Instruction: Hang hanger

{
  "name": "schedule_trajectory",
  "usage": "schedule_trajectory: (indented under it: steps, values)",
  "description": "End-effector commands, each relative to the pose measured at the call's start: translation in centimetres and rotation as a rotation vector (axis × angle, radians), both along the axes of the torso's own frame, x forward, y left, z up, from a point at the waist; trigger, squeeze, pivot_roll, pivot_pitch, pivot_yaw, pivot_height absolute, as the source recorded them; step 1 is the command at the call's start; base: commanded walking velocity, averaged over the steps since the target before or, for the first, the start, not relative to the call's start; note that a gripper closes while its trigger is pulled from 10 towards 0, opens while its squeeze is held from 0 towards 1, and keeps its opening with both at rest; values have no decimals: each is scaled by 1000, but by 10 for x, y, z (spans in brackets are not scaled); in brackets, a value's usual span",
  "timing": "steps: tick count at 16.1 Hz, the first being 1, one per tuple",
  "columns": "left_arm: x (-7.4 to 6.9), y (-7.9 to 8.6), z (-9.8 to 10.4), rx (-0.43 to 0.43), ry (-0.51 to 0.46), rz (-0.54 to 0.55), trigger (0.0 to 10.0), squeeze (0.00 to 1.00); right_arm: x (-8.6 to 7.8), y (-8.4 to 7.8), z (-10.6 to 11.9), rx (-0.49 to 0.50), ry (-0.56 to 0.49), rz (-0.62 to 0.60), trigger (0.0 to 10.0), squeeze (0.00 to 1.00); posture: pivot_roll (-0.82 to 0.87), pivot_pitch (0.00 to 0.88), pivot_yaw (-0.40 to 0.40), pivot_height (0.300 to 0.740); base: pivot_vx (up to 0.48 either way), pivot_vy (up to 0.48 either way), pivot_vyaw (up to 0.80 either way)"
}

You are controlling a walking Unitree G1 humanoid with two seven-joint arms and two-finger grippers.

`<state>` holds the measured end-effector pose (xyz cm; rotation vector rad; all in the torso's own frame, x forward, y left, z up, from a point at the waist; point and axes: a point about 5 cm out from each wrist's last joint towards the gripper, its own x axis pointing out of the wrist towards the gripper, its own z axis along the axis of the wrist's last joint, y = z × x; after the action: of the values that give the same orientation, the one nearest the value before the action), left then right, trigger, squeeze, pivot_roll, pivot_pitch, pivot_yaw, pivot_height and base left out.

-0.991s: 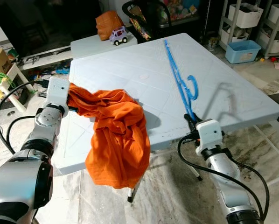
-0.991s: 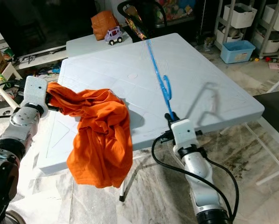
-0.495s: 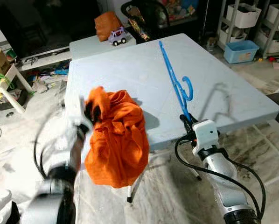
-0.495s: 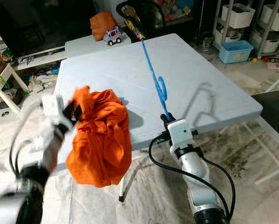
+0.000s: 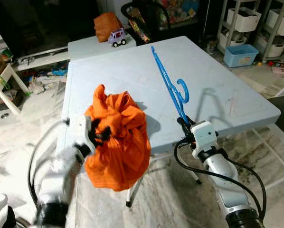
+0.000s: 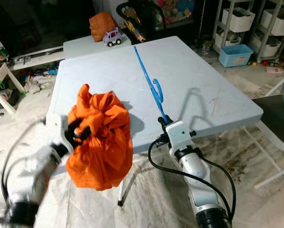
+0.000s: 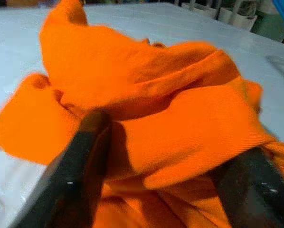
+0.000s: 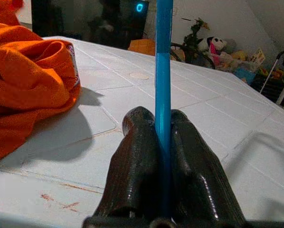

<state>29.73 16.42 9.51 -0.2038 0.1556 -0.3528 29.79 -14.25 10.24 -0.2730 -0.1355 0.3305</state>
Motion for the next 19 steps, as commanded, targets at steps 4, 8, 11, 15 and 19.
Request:
schedule_trajectory:
  steps: [4,8,11,15,19]
  values:
    - [-34,7,-31,57,191,106,10000,1000,-7,4,-17,3,78,7,10000,0,-96,0,125,740,0,0,0]
    - [-34,0,-42,116,274,68,10000,1000,-2,4,-15,-3,78,12,10000,0,-93,0,121,740,0,0,0]
    - [-12,3,-43,228,257,119,10000,1000,-2,5,-15,-3,78,9,10000,0,-101,0,117,740,0,0,0]
    - [40,7,-31,428,201,165,10000,1000,-4,8,-14,0,75,10,10000,0,-135,0,140,740,0,0,0]
    - [74,4,1,504,140,247,10000,1000,-9,4,-18,11,83,-25,10000,0,-158,0,163,740,0,0,0]
